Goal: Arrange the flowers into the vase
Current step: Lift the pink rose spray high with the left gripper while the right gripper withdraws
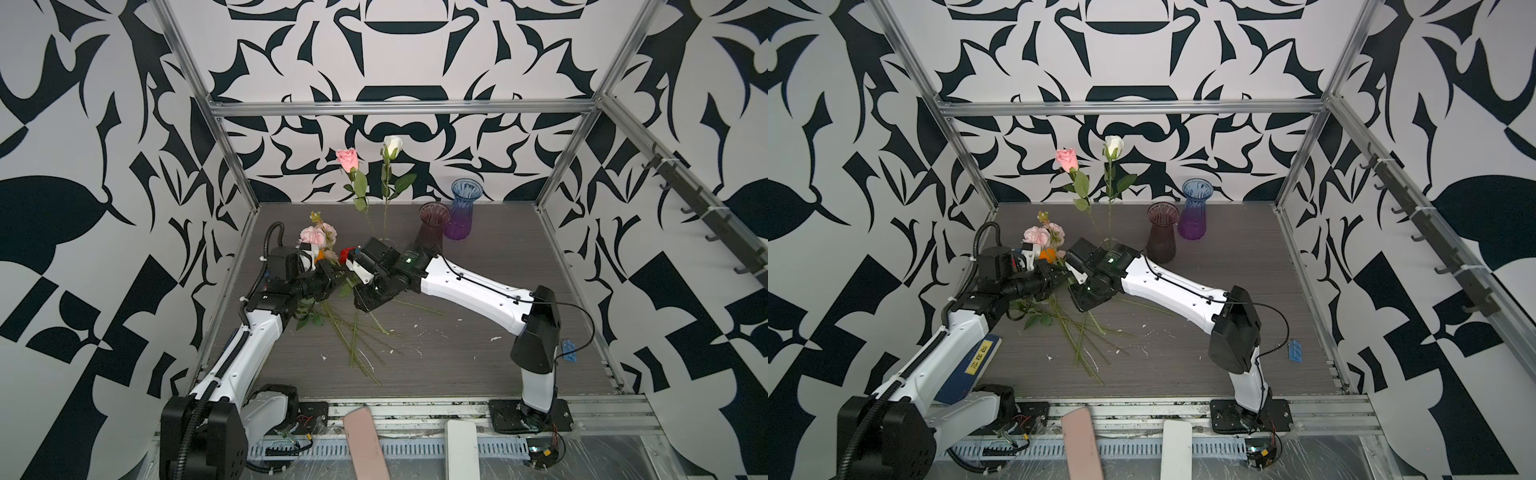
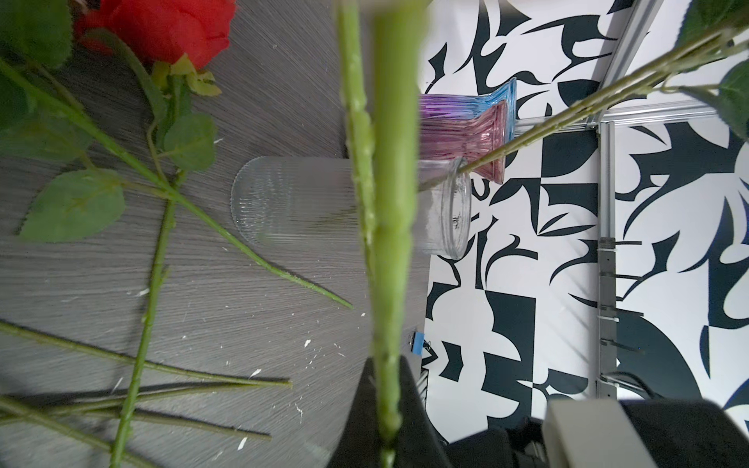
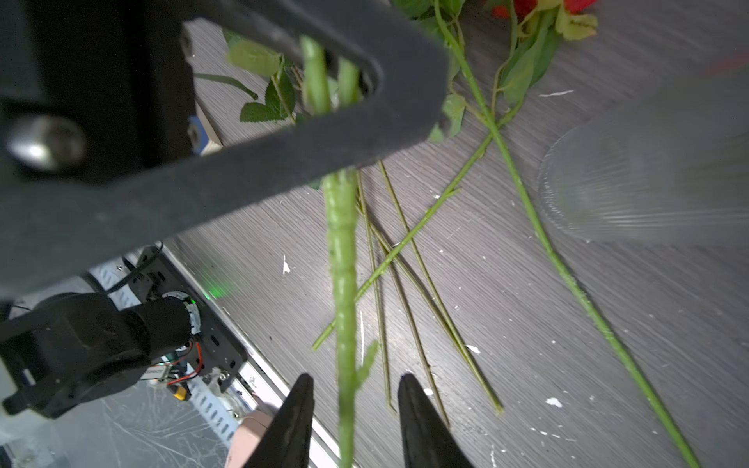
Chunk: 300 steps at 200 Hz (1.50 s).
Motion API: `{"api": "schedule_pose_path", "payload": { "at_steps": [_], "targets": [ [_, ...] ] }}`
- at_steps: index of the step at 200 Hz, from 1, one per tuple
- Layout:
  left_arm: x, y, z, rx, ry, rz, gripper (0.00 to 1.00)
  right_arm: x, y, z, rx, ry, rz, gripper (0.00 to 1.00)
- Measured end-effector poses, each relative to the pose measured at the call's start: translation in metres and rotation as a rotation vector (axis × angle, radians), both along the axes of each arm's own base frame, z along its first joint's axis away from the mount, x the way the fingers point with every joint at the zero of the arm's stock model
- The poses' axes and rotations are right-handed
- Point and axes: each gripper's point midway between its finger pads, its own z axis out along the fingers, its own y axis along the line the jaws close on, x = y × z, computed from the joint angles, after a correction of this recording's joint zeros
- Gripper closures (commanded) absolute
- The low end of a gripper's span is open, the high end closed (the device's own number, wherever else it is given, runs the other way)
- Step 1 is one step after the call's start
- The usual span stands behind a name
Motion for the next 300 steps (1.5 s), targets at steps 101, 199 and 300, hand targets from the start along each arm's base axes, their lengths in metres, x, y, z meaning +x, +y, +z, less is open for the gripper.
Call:
{"api": "schedule_pose_path", "payload": {
  "at_steps": [101,199,300],
  "targets": [
    [0.01,0.009,0.05,0.072,-0.196,0.03,1.0,0.058,-0.141,0.057,0.087,-0.18,-0.375,0.64],
    [-0.015,0.013,0.178,0.196,-0.947,0.006,1.0,0.06,-0.205,0.039,0.158,-0.119,-0.608,0.65],
    [-0.064,-0.074,0.236,0.242,-1.358,-0.387,1.0,0.061,-0.202,0.041,0.189,-0.105,-0.6,0.65]
  ]
}}
